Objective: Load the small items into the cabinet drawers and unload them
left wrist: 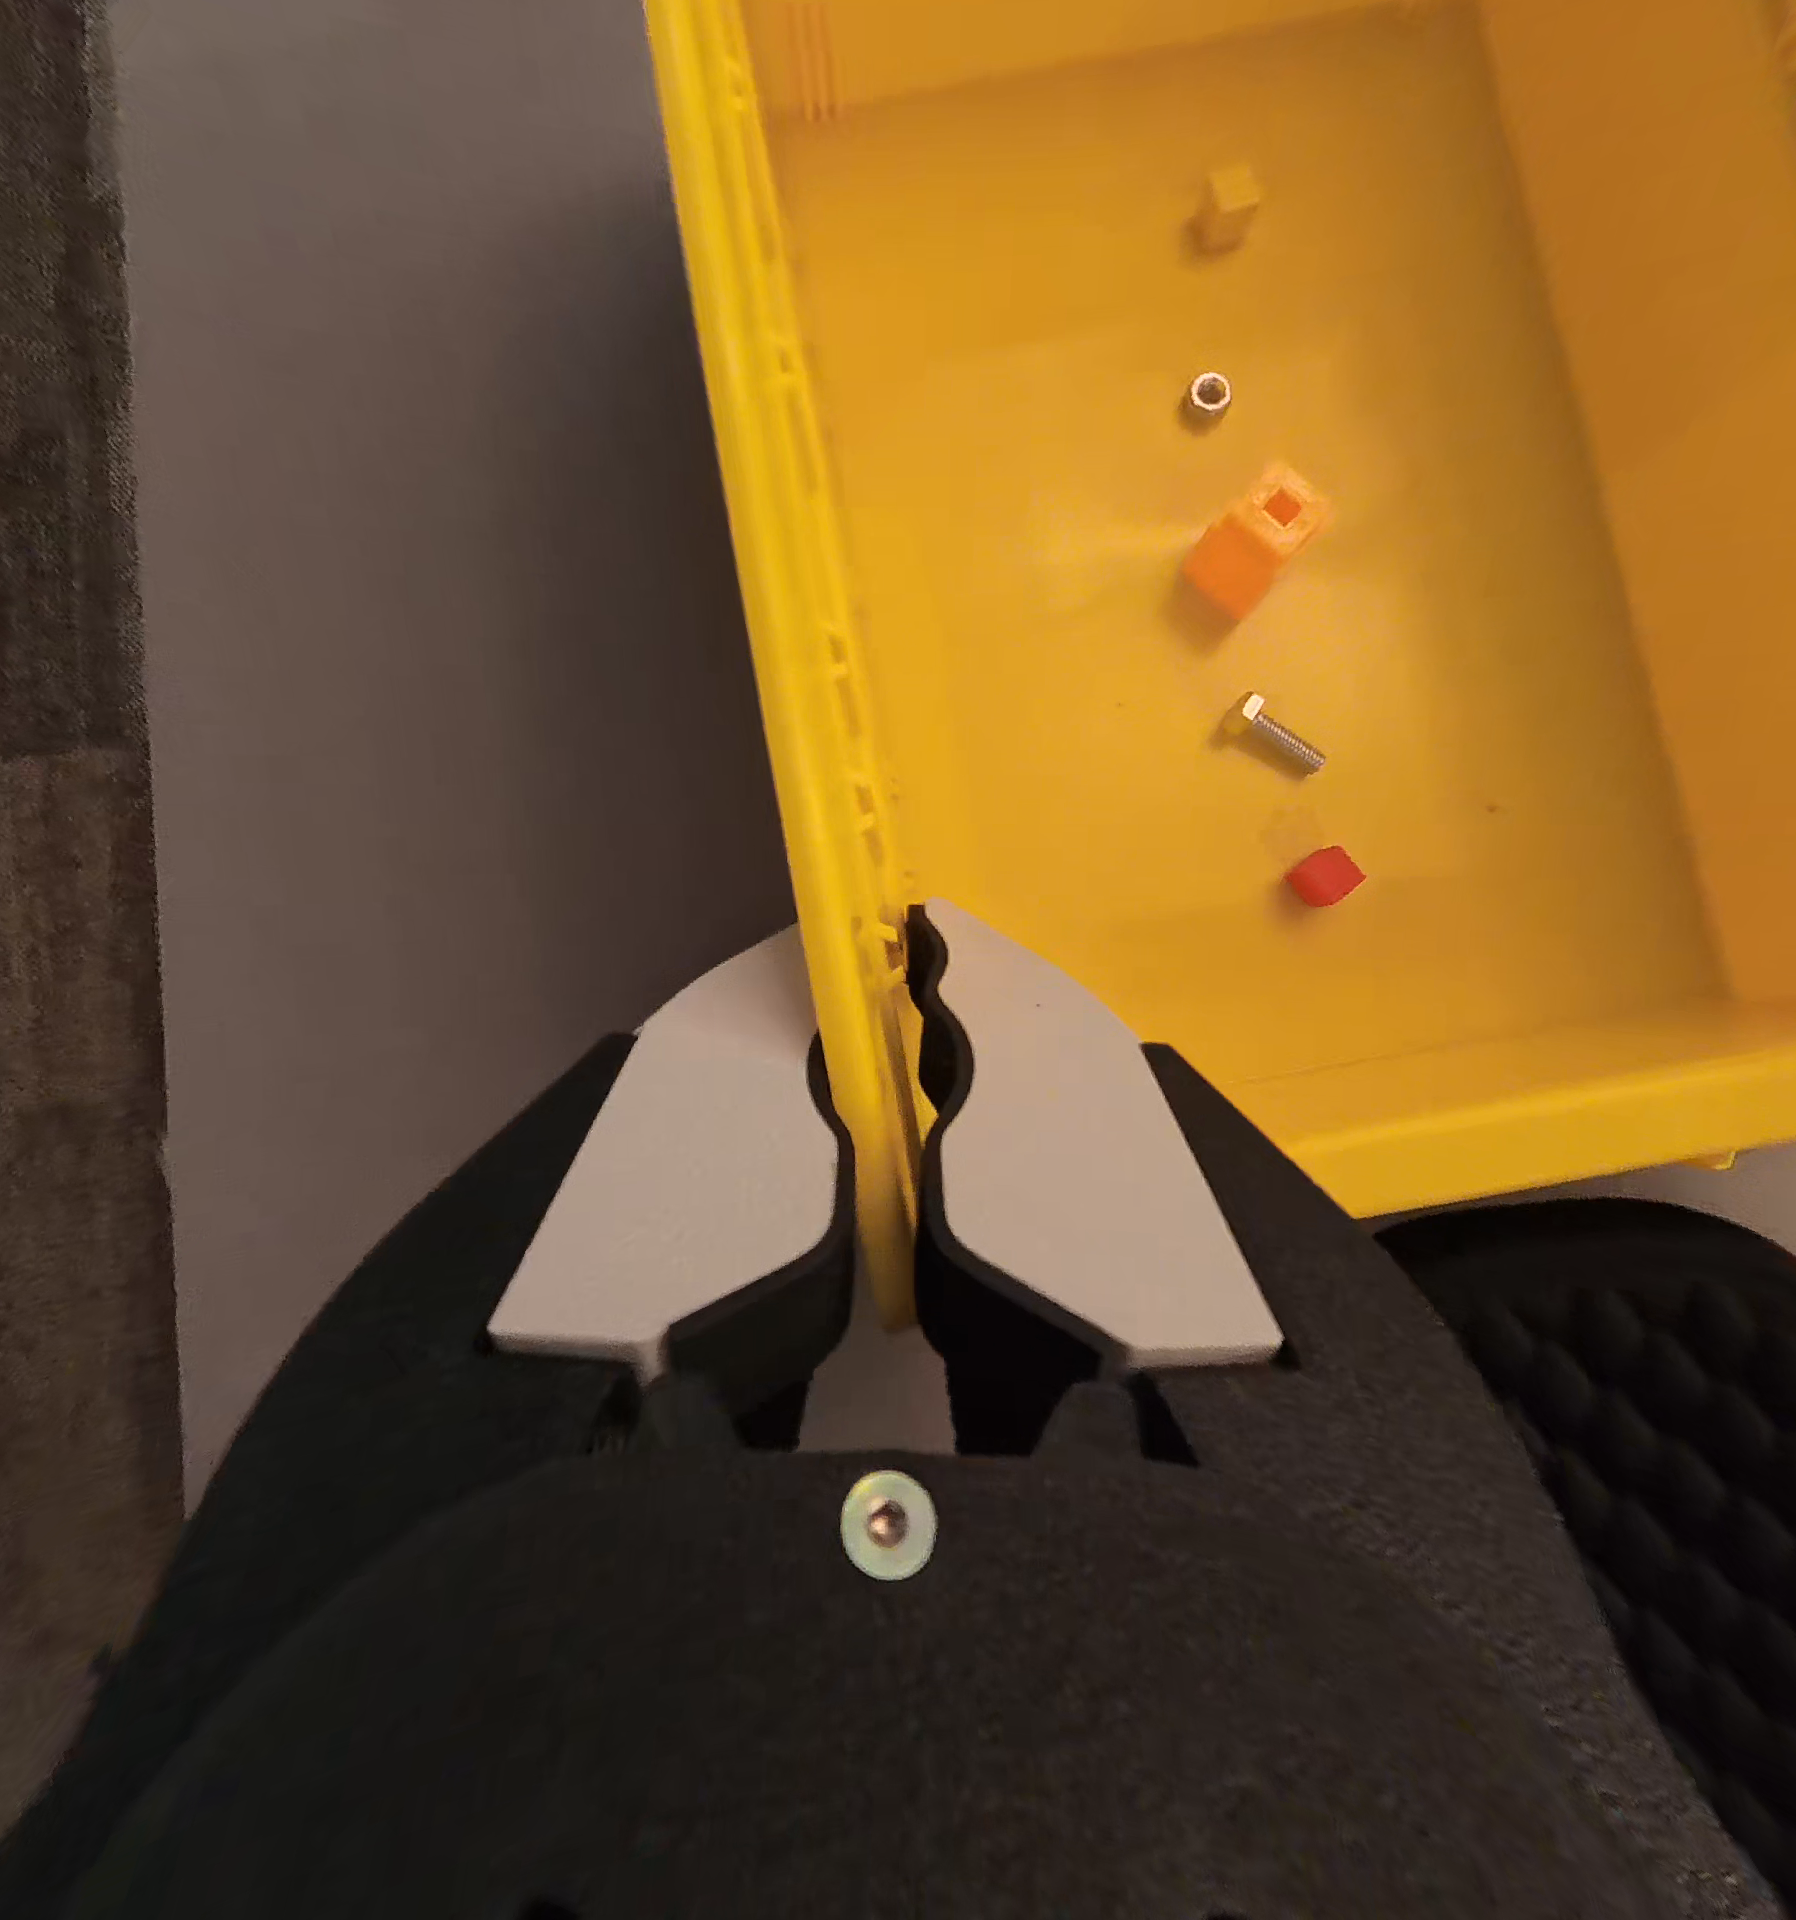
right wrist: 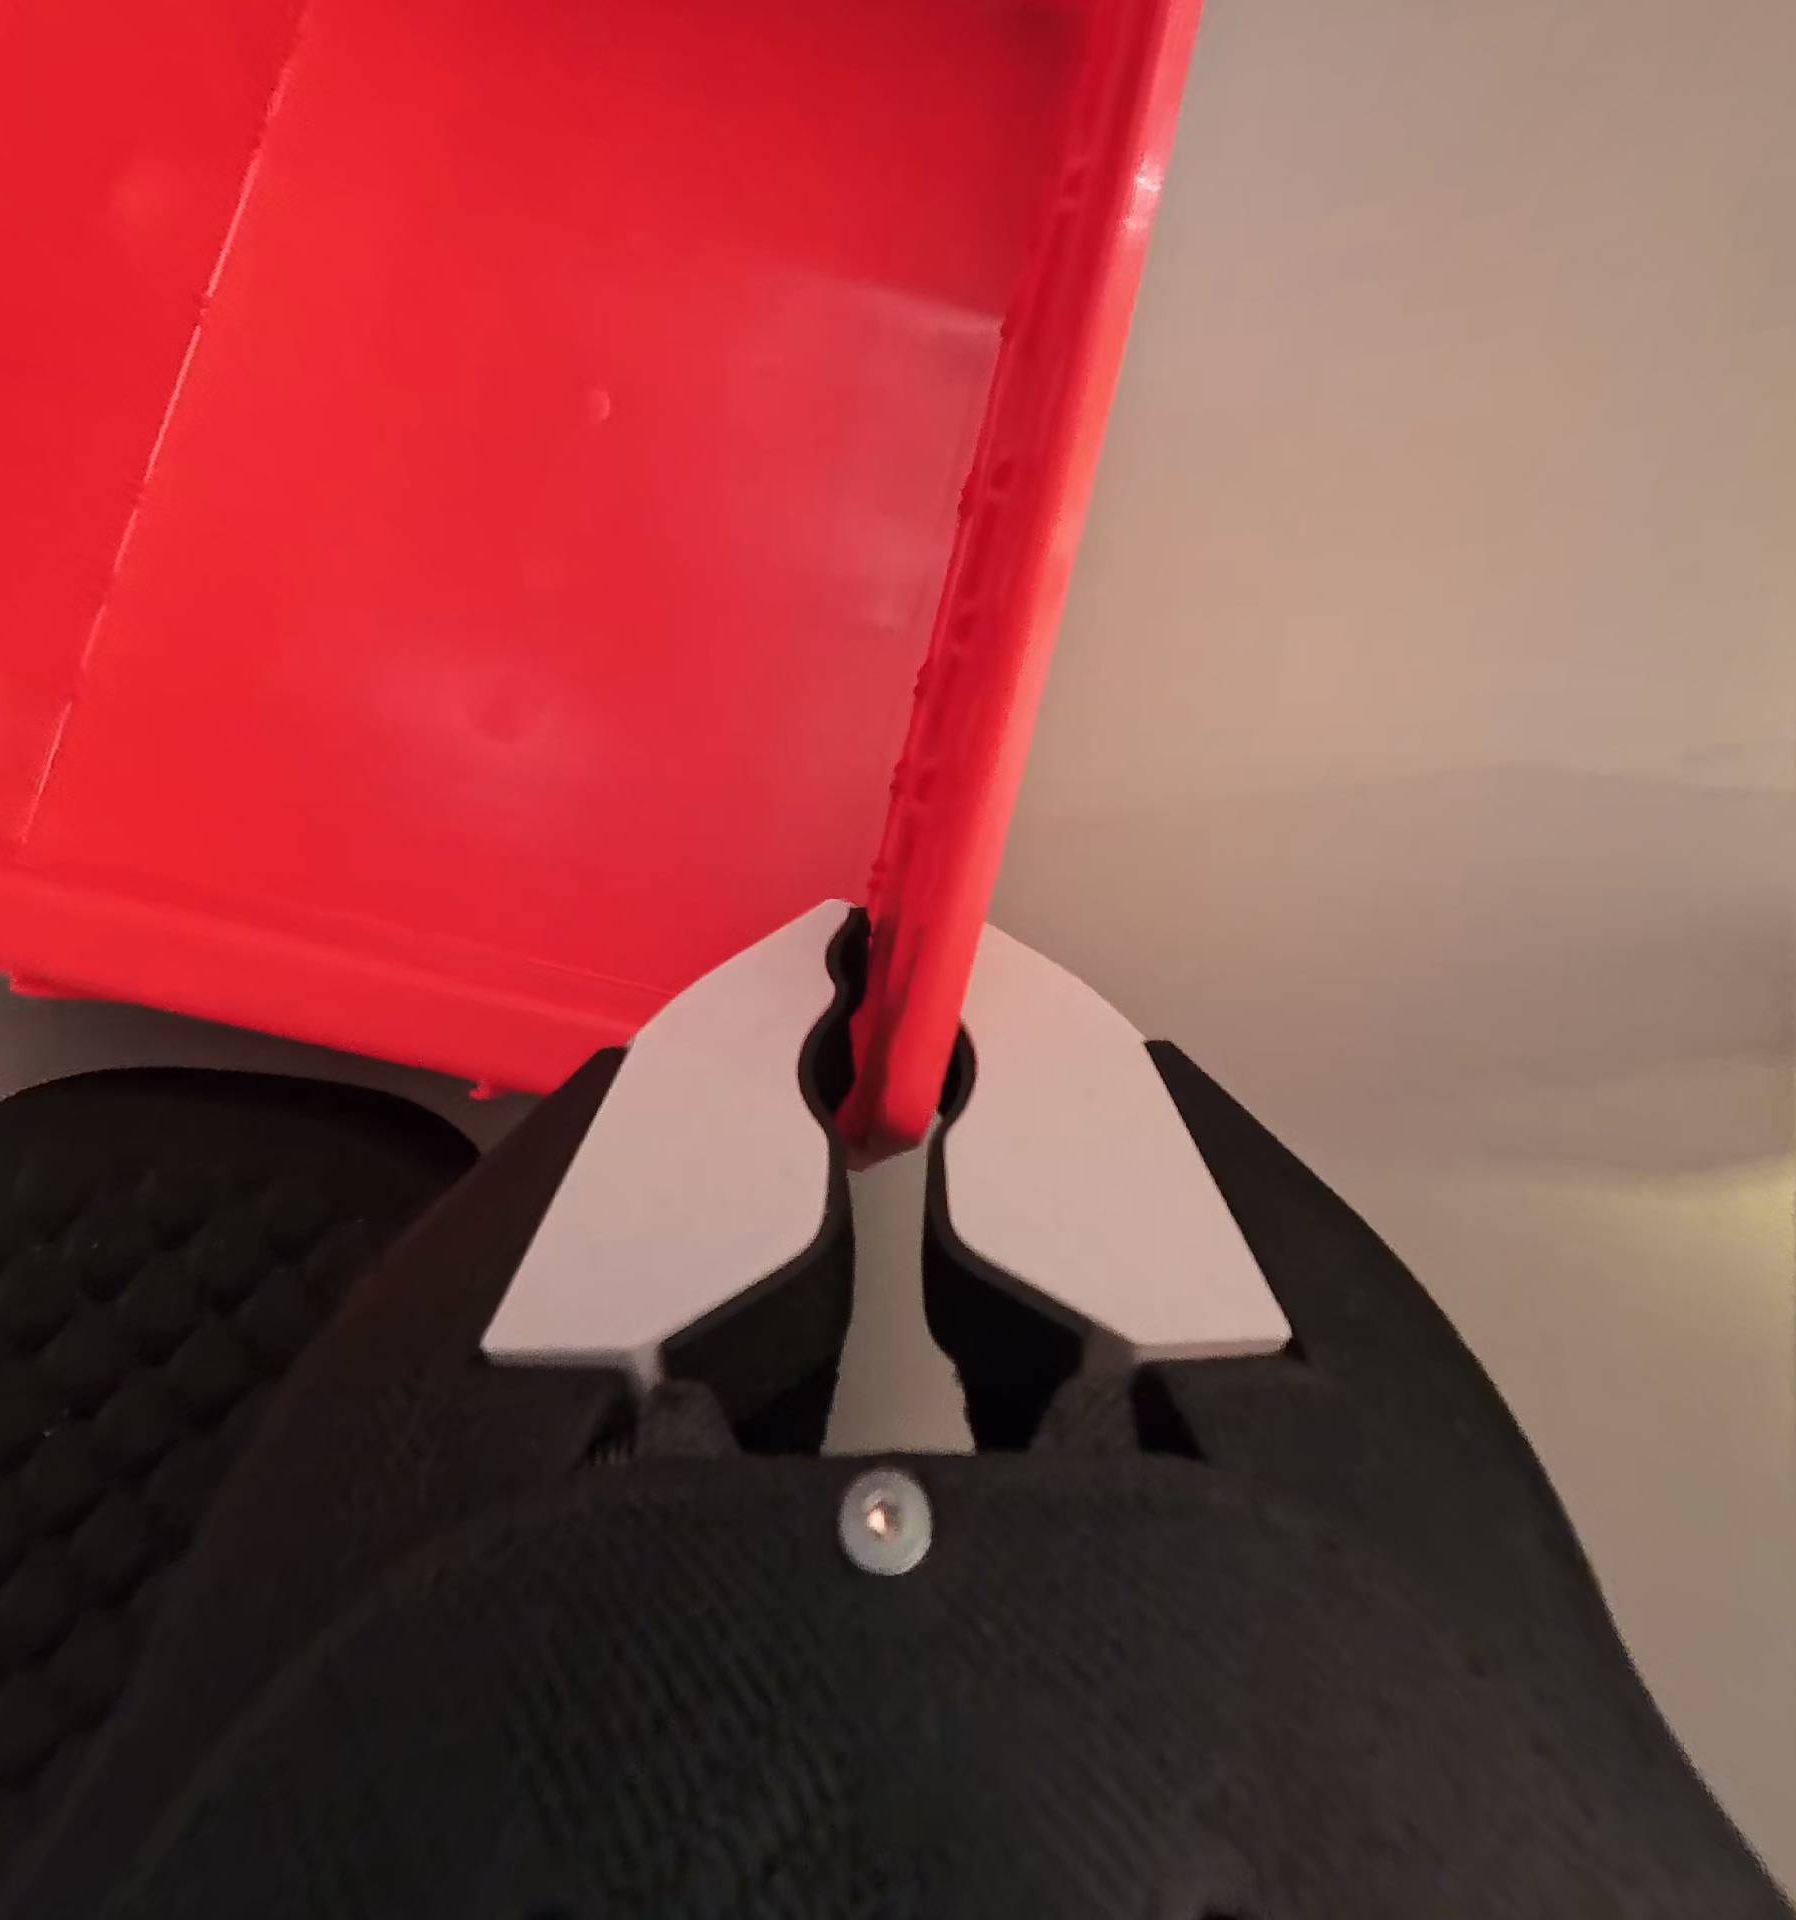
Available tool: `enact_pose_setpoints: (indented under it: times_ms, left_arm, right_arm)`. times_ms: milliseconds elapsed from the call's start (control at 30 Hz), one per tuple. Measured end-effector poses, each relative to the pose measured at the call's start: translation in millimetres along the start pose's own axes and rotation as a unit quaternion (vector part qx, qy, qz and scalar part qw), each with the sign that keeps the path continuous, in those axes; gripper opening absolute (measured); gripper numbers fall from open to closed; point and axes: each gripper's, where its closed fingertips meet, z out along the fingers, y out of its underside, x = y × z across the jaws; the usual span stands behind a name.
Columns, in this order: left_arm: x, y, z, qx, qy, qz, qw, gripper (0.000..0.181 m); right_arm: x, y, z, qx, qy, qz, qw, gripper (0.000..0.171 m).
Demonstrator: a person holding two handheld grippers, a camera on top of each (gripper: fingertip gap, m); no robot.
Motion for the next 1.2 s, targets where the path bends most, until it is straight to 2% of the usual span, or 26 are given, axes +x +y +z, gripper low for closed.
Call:
enact_pose_setpoints:
  times_ms: [200,567,733,800,867,933,1033,1100,1200]
  left_arm:
    - [-6.4,-8.2,5.6,0.031,0.006,-0.051,0.998,0.005]
    - [-10.2,-17.4,12.0,0.045,0.007,-0.094,0.995,0.005]
    - [-10.3,-21.4,3.6,0.095,0.009,-0.072,0.993,0.005]
    - [-15.0,-31.6,-16.3,0.156,-0.019,-0.056,0.986,0.013]
    - [-19.0,-46.1,-46.9,0.217,-0.046,-0.053,0.974,0.04]
    - [-8.2,-67.8,-81.8,0.28,-0.025,-0.048,0.958,0.055]
    - [31.9,-109.2,-140.4,0.385,0.059,-0.014,0.921,0.055]
    - [55.2,-137.0,-178.6,0.439,0.088,-0.004,0.894,0.05]
    - [90.8,-174.1,-224.1,0.475,0.111,0.015,0.873,0.05]
  right_arm:
    - [11.1,3.1,-2.0,-0.007,-0.004,0.016,1.0,0.008]
    - [13.7,4.5,-3.0,-0.005,0.003,-0.005,1.0,0.011]
    - [33.9,-2.4,-21.9,0.021,0.091,-0.029,0.995,0.046]
    - [39.9,-13.9,-42.5,0.057,0.133,-0.05,0.988,0.051]
    - [43.8,-33.0,-70.5,0.109,0.18,-0.068,0.975,0.053]
    - [37.8,-62.2,-104.6,0.187,0.216,-0.087,0.954,0.052]
    - [-8.8,-113.6,-151.3,0.331,0.18,-0.12,0.919,0.052]
    - [-49.3,-144.3,-176.8,0.412,0.145,-0.154,0.886,0.051]
    - [-107.9,-184.9,-202.9,0.477,0.081,-0.194,0.853,0.05]
